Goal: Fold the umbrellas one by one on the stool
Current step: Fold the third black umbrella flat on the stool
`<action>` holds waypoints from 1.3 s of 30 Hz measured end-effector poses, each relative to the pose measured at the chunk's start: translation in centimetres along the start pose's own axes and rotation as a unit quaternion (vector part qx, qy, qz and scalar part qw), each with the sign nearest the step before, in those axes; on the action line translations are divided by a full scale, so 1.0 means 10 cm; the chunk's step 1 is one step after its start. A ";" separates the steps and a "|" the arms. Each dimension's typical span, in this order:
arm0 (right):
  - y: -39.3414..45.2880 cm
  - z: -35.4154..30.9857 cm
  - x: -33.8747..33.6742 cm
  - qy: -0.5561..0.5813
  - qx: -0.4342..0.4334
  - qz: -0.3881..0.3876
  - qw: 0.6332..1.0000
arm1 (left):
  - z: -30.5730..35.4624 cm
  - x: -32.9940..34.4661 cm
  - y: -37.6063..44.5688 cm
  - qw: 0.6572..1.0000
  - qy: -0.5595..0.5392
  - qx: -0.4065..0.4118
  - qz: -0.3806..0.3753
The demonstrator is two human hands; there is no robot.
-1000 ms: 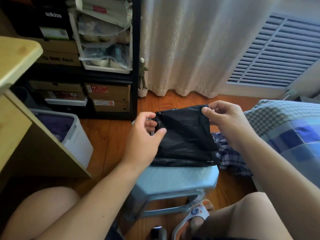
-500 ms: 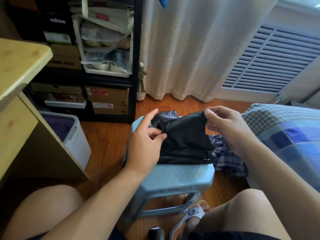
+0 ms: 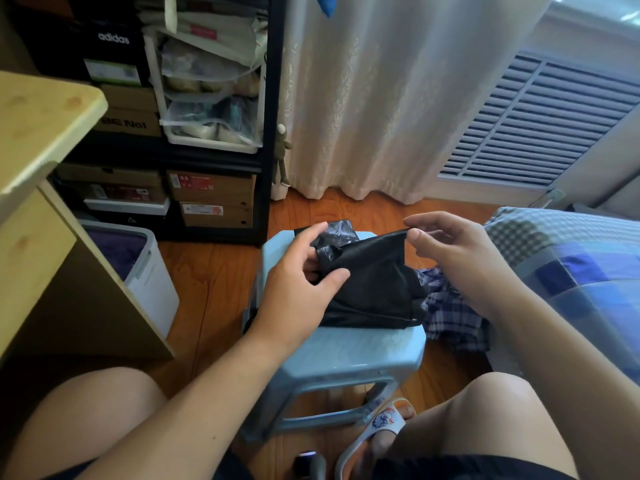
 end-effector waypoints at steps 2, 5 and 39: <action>0.00 0.01 0.00 0.009 0.005 -0.001 1.000 | -0.03 -0.02 0.03 0.999 -0.033 -0.019 0.008; 0.00 0.02 0.03 0.019 0.008 -0.010 1.000 | -0.04 -0.04 0.06 0.998 -0.059 -0.027 0.014; 0.00 -0.09 0.08 0.184 0.057 0.052 0.980 | 0.50 0.02 -0.27 0.945 0.208 0.252 0.015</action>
Point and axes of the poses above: each hand's wrist, its own y-axis towards the middle knuckle, its own x-axis out of the palm, z = x × y, the point moved 10 cm from there along y, towards the middle knuckle, and after that the axes turned 9 degrees about -x, right-handed, at the moved point
